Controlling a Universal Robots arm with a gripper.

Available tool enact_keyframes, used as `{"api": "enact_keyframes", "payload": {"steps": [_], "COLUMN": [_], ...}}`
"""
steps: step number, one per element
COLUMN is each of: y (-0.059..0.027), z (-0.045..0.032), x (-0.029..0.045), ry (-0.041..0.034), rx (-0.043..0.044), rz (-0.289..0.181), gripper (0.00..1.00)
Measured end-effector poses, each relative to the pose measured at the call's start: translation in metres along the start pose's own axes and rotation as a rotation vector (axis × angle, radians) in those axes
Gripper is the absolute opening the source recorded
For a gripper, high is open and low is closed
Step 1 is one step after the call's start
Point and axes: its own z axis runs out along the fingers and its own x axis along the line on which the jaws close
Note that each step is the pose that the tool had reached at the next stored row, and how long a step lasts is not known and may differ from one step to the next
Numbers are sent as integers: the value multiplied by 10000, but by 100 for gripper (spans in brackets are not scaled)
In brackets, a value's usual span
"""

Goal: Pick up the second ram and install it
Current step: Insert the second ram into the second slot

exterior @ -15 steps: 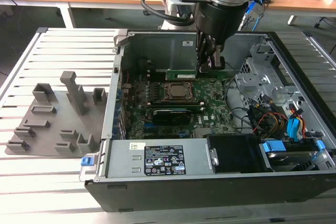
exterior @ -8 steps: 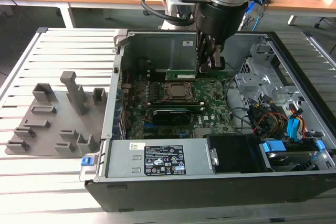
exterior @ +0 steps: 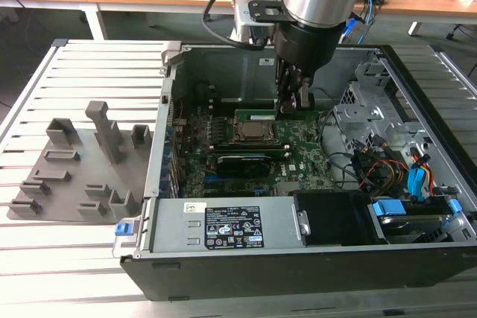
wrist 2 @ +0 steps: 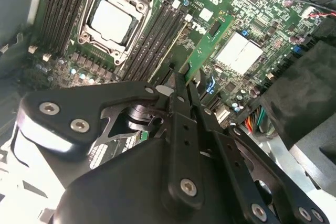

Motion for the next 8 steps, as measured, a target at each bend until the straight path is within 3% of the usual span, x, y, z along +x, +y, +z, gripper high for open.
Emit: {"api": "enact_keyframes", "payload": {"steps": [8], "y": [-4], "z": [119], "x": [8], "ry": [0], "rx": [0], "rz": [0], "gripper": [14]}}
